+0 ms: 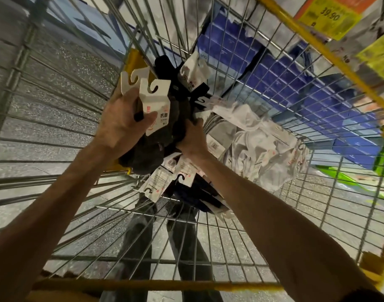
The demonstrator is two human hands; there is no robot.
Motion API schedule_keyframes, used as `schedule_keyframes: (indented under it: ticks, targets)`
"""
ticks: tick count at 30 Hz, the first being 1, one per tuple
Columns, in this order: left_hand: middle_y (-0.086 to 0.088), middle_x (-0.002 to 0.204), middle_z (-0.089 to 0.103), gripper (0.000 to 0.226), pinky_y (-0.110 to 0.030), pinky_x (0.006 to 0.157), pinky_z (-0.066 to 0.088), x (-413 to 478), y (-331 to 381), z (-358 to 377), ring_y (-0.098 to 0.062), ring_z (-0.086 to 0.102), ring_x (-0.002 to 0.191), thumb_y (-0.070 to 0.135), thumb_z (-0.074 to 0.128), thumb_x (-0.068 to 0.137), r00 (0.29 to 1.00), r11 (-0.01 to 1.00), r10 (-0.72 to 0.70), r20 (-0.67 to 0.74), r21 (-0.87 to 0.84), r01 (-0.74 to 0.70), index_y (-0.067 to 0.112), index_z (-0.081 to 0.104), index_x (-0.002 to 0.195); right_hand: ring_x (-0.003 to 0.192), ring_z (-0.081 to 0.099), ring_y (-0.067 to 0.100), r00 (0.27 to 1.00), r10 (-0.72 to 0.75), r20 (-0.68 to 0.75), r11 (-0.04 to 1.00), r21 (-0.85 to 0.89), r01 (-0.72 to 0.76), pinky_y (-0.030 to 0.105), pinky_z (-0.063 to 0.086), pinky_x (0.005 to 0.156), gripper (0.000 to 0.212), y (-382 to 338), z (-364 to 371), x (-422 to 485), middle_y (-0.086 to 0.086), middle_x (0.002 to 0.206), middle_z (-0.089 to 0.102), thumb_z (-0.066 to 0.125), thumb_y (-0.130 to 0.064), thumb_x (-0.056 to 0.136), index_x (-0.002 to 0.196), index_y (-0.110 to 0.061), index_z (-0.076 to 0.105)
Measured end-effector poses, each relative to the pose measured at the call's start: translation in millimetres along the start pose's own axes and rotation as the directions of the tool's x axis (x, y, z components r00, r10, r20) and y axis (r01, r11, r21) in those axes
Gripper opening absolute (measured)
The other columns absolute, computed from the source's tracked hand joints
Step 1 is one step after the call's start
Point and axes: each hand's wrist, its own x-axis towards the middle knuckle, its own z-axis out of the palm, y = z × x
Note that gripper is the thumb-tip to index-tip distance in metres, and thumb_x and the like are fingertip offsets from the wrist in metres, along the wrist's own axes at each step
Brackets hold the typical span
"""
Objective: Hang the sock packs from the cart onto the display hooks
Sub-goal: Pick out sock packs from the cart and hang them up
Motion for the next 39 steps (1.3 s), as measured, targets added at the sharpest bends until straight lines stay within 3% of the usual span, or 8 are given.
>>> schedule_keyframes:
  ticks: [7,11,20,25,28,31,34,39]
  targets:
    - [-0.015,0.115,0.066,0.043,-0.035,0.078,0.047,-7,-1,11,-0.032,0.060,0.107,0.029,0.071,0.085,1.000,0.997,-0.002,0.007,0.076,0.001,0.011,0.058,0.122,0.072,0.054,-0.012,0.980,-0.033,-0.195,0.972,0.222,0.077,0.000,0.035,0.062,0.006,27,-36,-31,0.003,0.085,0.055,0.072,0.007,0.072,0.076,0.007,0.067]
    - [-0.009,0.113,0.067,0.040,-0.040,0.084,0.055,-9,-4,11,-0.027,0.062,0.108,0.035,0.070,0.085,0.999,0.999,-0.036,-0.016,-0.013,0.035,0.021,0.058,0.120,0.088,0.052,-0.016,0.924,0.041,-0.380,0.917,0.381,0.117,0.006,0.047,0.072,0.011,44,-43,-51,0.013,0.117,0.051,0.071,0.015,0.065,0.064,0.006,0.066]
    - [-0.012,0.118,0.062,0.042,-0.046,0.090,0.052,-14,9,33,-0.030,0.057,0.109,0.025,0.072,0.086,1.000,0.997,-0.021,-0.009,-0.072,0.020,0.017,0.059,0.125,0.092,0.055,0.005,0.807,0.042,-0.589,0.905,0.365,0.219,0.017,0.051,0.070,0.022,71,-68,-105,0.004,0.115,0.051,0.070,0.009,0.071,0.062,-0.004,0.055]
    - [-0.013,0.129,0.054,0.046,-0.045,0.100,0.046,-14,12,37,-0.032,0.049,0.120,0.024,0.073,0.085,0.997,0.998,-0.052,-0.052,-0.034,0.051,0.014,0.058,0.128,0.099,0.051,0.017,0.889,0.137,-0.436,0.982,0.179,-0.063,0.031,0.045,0.075,0.014,86,-53,-110,0.011,0.114,0.046,0.069,-0.010,0.076,0.086,-0.009,0.059]
    - [-0.013,0.128,0.054,0.045,-0.042,0.097,0.046,-13,9,37,-0.030,0.050,0.118,0.024,0.073,0.084,0.997,0.999,-0.039,-0.063,-0.025,0.037,0.014,0.059,0.126,0.134,0.034,0.035,0.849,-0.283,-0.446,0.948,-0.264,0.177,0.043,0.035,0.110,0.037,76,-43,-108,0.023,0.143,0.036,0.051,-0.014,0.089,0.125,-0.017,0.061]
    - [-0.014,0.125,0.056,0.045,-0.039,0.090,0.049,-12,9,37,-0.030,0.053,0.115,0.022,0.074,0.084,0.998,1.000,-0.016,-0.064,-0.012,0.015,0.011,0.059,0.125,0.142,0.031,0.039,0.806,-0.590,-0.054,0.725,-0.473,0.500,0.052,0.023,0.116,0.048,73,-23,-97,0.021,0.148,0.041,0.061,-0.008,0.081,0.128,-0.016,0.063]
    - [-0.016,0.123,0.056,0.043,-0.035,0.083,0.046,-13,10,40,-0.032,0.053,0.113,0.021,0.074,0.084,0.998,1.000,0.002,-0.057,0.013,-0.001,0.007,0.059,0.122,0.138,0.031,0.039,0.885,-0.315,0.343,0.558,-0.687,0.466,0.062,0.018,0.114,0.076,68,-5,-93,0.019,0.146,0.039,0.080,-0.035,0.065,0.133,-0.013,0.053]
    - [-0.015,0.118,0.056,0.037,-0.036,0.081,0.047,-16,5,47,-0.032,0.054,0.108,0.026,0.074,0.085,0.999,0.998,0.000,-0.034,0.065,0.002,0.007,0.059,0.113,0.137,0.028,0.043,0.949,-0.119,0.292,0.497,-0.810,0.311,0.059,0.012,0.115,0.069,36,-5,-65,0.025,0.146,0.035,0.064,-0.035,0.085,0.145,-0.012,0.036]
